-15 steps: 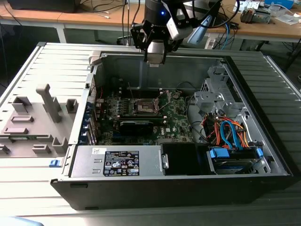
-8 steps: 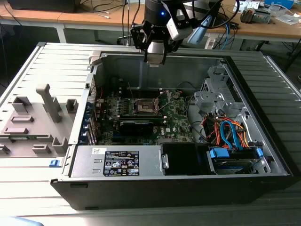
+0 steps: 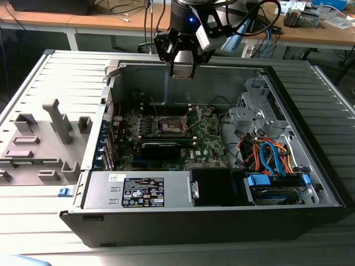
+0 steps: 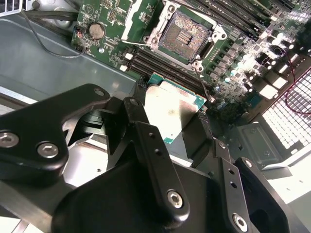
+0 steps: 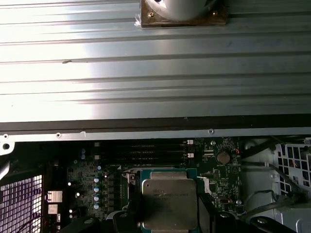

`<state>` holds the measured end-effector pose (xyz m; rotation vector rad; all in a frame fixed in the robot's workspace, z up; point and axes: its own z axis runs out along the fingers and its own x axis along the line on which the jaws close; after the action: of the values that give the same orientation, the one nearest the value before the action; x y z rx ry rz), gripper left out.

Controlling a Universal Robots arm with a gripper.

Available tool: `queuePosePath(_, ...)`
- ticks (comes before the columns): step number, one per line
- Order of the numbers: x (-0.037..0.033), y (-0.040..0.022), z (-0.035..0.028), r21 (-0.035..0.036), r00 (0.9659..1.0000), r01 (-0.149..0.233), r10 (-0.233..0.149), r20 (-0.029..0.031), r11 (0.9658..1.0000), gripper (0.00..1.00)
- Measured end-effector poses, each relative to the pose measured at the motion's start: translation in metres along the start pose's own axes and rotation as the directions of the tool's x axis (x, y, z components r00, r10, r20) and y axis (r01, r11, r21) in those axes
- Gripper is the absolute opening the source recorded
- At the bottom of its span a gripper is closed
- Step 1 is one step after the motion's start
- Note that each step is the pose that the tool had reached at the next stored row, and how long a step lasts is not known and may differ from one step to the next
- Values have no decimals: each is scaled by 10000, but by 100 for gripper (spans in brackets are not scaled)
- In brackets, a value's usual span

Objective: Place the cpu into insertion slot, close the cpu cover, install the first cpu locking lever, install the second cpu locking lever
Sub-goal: 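Place the cpu into insertion slot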

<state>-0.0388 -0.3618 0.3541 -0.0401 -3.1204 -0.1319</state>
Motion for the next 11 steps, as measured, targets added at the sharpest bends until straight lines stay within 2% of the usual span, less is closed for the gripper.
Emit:
queuePosePath(1, 2, -3, 37, 1, 10000, 0, 0, 0, 10000, 55)
queuePosePath(6, 2, -4, 51, 2, 10000, 0, 0, 0, 10000, 55)
queuePosePath(8, 2, -9, 92, 19, 10000, 0, 0, 1, 10000, 55)
queuePosePath(11, 2, -11, 97, 18, 10000, -1, 1, 1, 10000, 55)
